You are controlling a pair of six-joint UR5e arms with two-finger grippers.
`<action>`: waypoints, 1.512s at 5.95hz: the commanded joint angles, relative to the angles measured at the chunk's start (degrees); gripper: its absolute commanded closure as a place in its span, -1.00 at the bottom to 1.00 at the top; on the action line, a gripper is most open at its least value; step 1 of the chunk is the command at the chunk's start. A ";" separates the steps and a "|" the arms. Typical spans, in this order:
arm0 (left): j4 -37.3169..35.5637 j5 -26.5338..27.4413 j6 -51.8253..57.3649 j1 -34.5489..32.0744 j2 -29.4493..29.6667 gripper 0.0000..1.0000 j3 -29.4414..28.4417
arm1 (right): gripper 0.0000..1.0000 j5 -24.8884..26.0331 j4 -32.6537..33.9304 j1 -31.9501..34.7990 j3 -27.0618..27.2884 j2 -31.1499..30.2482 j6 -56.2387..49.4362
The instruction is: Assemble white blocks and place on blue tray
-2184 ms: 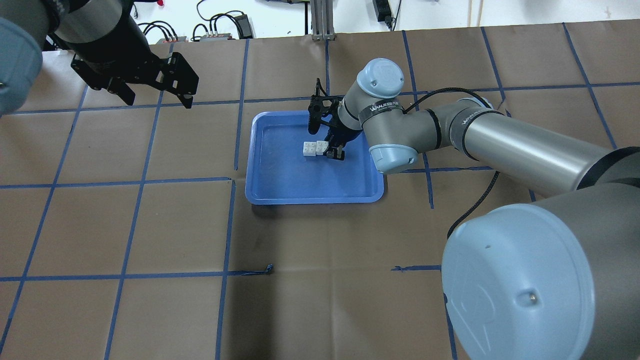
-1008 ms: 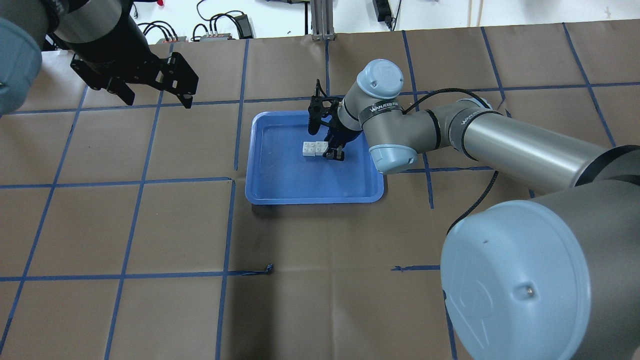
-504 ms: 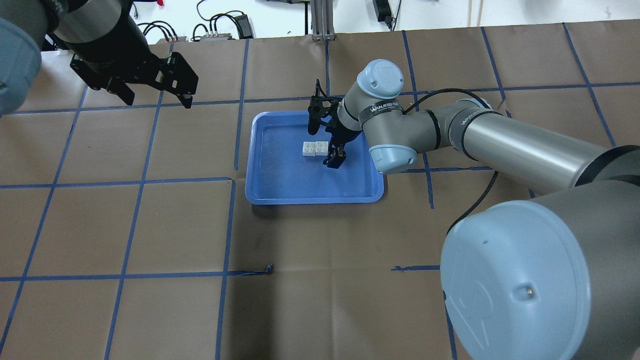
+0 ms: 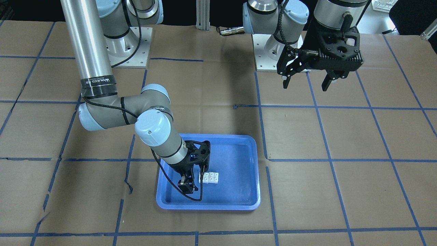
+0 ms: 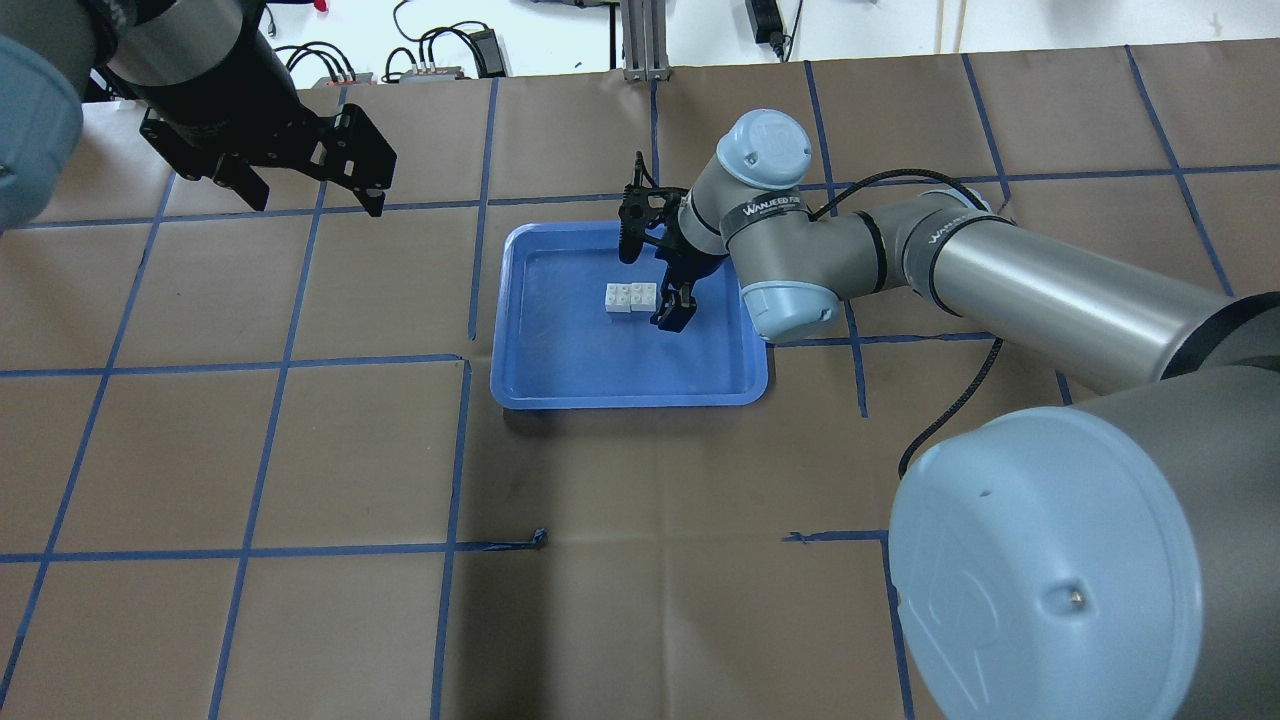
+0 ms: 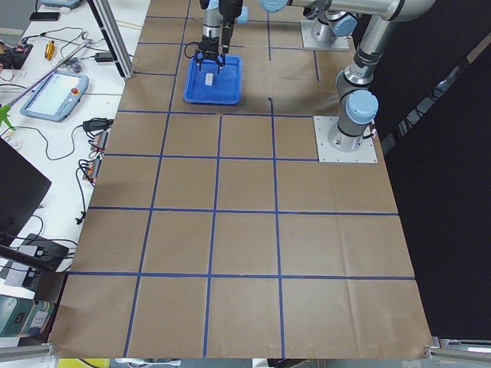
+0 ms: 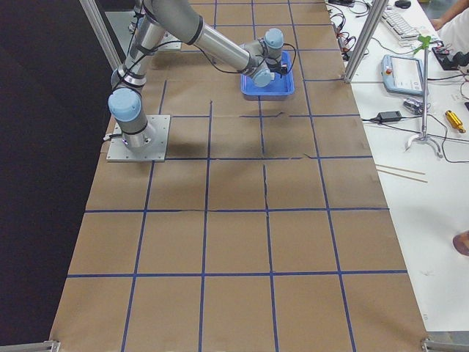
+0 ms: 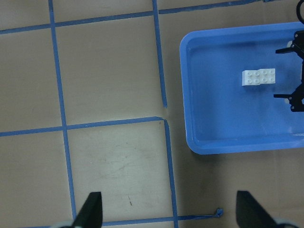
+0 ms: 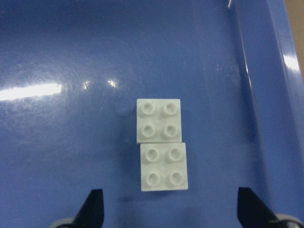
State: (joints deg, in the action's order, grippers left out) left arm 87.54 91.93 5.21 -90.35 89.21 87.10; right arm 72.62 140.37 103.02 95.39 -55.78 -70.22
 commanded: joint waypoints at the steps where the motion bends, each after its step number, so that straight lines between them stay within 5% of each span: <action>1: 0.00 0.00 -0.02 0.00 0.00 -0.98 0.00 | -0.99 2.50 -9.10 -1.84 -0.12 -4.75 0.00; 4: 0.00 0.00 0.06 0.00 0.00 -0.98 0.00 | -0.99 7.76 -25.11 -9.66 -0.12 -15.98 5.14; 7: 0.00 0.00 0.06 0.00 0.00 -0.98 0.00 | -1.00 13.51 -31.29 -13.88 -0.21 -23.91 33.72; 9: 0.00 0.00 -0.02 0.00 0.00 -0.98 0.00 | -1.00 21.73 -36.11 -15.91 -0.12 -30.23 57.01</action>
State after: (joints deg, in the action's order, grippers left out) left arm 87.54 91.93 5.24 -90.35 89.22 87.10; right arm 90.30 106.59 88.01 95.21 -83.01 -24.83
